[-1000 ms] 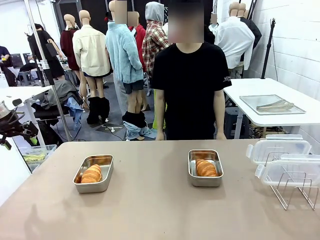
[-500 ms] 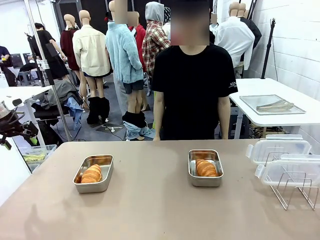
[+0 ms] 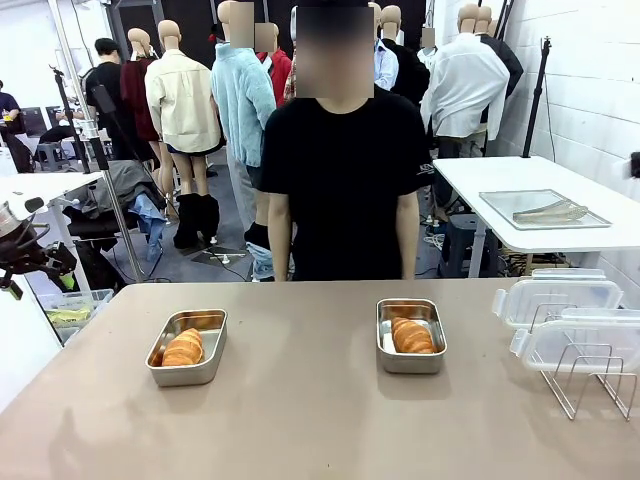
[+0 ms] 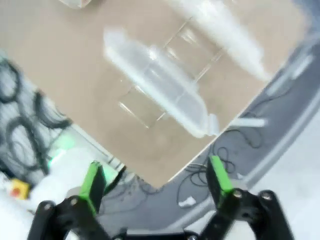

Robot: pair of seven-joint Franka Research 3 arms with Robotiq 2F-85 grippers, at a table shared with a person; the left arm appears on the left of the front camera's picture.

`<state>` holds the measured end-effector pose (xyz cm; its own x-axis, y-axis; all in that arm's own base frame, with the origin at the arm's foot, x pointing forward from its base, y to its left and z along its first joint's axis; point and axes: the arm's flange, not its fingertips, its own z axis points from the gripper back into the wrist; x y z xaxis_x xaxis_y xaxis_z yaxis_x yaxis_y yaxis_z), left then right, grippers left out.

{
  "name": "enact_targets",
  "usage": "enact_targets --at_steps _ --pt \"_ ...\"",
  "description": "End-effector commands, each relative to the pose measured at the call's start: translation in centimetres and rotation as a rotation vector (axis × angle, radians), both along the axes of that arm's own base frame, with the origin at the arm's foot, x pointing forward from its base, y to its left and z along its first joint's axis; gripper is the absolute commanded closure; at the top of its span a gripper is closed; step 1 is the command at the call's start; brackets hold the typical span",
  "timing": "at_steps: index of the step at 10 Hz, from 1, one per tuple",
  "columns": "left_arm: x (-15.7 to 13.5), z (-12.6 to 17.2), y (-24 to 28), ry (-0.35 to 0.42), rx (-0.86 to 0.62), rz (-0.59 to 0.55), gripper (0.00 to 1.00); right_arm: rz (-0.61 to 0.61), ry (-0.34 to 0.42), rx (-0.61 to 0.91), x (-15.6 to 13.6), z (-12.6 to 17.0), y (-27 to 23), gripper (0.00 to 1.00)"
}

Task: Place the bread in airtight containers.
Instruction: Pick up one Airtight Container lid and hand it to the human.

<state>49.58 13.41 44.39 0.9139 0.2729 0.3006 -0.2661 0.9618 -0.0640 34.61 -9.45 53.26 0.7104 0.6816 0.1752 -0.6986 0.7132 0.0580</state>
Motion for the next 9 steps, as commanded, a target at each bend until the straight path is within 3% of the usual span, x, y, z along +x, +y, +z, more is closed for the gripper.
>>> enact_targets --at_steps 1,3,4,5,6,8,9 --pt "-0.1 0.1 0.2 -0.001 0.002 0.004 0.00 0.239 -0.079 -0.041 -1.0 -1.5 0.6 0.00" --pt "-0.1 0.1 0.2 -0.001 0.002 0.004 0.00 0.445 -0.124 0.013 -1.8 -2.5 1.4 0.00" --pt "-0.1 0.1 0.2 -0.001 0.002 0.004 0.00 0.503 -0.078 0.059 -1.9 -2.6 1.5 0.00" --pt "-0.1 0.1 0.2 -0.001 0.002 0.004 0.00 0.392 -0.136 0.010 -1.4 -3.0 1.9 0.00" --pt "-0.1 0.1 0.2 -0.001 0.002 0.004 0.00 0.442 -0.088 -0.012 -1.6 -2.0 2.2 0.00" --pt "-0.1 0.1 0.2 -0.001 0.002 0.004 0.00 0.443 -0.102 -0.004 -1.7 -2.2 2.1 0.00" --pt "-0.1 0.1 0.2 -0.001 0.002 0.004 0.00 0.646 -0.091 -0.015 -1.5 -2.6 2.8 0.00"
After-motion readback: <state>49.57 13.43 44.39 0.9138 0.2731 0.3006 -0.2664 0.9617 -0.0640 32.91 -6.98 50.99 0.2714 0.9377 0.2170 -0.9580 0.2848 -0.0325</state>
